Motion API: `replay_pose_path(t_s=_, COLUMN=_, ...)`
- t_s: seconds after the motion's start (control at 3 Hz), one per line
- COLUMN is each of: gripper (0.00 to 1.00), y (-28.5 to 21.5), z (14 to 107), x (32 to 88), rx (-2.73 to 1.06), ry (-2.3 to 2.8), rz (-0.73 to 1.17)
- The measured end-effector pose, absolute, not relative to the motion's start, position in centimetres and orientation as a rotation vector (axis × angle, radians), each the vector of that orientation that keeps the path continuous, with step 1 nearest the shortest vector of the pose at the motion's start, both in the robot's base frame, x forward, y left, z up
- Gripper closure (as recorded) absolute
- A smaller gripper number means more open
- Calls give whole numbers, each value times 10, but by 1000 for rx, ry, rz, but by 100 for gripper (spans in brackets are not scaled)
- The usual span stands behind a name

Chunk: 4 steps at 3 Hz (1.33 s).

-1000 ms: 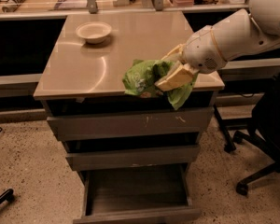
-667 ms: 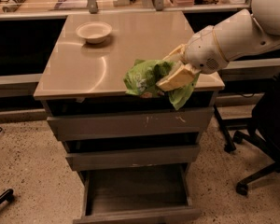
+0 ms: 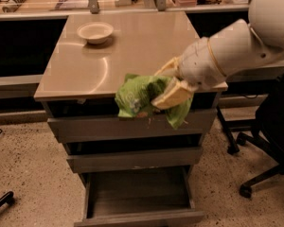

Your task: Place green rice chip bag into bottom drawer

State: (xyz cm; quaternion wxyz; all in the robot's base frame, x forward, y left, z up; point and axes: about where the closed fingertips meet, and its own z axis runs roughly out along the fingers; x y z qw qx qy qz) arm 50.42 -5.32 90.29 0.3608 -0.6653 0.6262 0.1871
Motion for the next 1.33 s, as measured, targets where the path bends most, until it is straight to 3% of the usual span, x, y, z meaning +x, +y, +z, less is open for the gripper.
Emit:
replay_pose_path(t_s=1.0, gripper=100, y=-92, z=685, x=446, rx=-1650, ry=1794, rz=671)
replay_pose_path(t_s=1.33, gripper=100, y=-92, z=680, x=446, rx=-1654, ry=1797, rz=679)
